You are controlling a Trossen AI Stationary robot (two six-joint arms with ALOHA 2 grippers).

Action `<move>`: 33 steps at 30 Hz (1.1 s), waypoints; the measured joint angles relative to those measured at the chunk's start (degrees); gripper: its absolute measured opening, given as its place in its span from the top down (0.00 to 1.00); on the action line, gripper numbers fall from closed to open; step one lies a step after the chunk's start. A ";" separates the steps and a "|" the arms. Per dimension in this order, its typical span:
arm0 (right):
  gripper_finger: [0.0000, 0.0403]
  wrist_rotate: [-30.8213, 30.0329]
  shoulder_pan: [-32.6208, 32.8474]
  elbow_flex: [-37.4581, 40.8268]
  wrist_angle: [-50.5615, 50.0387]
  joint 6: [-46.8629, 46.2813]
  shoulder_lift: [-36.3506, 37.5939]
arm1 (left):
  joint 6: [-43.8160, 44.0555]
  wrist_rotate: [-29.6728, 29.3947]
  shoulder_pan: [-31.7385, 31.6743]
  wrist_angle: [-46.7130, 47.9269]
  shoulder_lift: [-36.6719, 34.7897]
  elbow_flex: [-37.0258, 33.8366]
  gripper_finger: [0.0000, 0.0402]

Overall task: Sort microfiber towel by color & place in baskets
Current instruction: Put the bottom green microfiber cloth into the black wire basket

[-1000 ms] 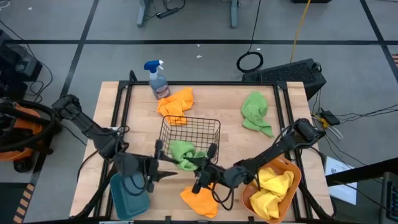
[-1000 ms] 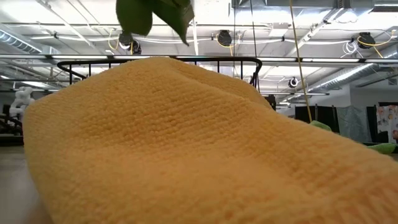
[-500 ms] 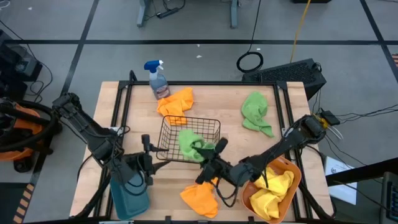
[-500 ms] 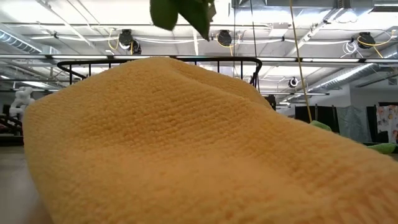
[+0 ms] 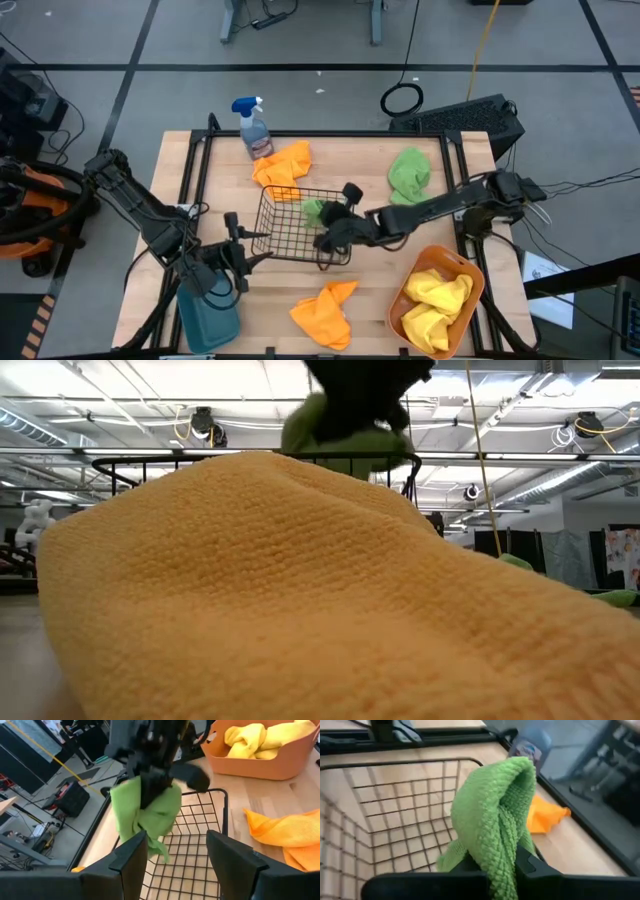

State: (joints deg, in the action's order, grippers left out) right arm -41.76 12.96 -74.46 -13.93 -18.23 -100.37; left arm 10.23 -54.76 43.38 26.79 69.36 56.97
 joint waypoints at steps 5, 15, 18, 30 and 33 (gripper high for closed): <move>0.98 0.07 -1.43 0.00 -1.39 -6.00 -0.51 | 1.19 0.00 0.00 1.55 0.00 0.00 0.48; 0.91 -4.33 -1.63 -0.04 -4.97 -13.69 -1.58 | 3.24 0.00 0.00 3.12 0.00 0.00 0.48; 0.86 -3.04 -1.63 -0.04 -6.09 -15.79 -2.57 | 4.30 0.00 0.00 3.14 0.00 0.00 0.48; 0.55 10.85 -1.54 -0.05 -5.58 -14.94 -3.31 | 4.45 0.00 0.00 3.12 0.00 0.00 0.48; 0.46 13.06 -1.54 -0.05 -5.42 -13.58 -3.31 | 4.50 0.01 0.00 3.12 0.00 0.00 0.48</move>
State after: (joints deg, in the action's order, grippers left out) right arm -28.69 11.42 -74.51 -19.35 -31.80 -103.68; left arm 14.73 -54.75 43.38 29.91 69.36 56.97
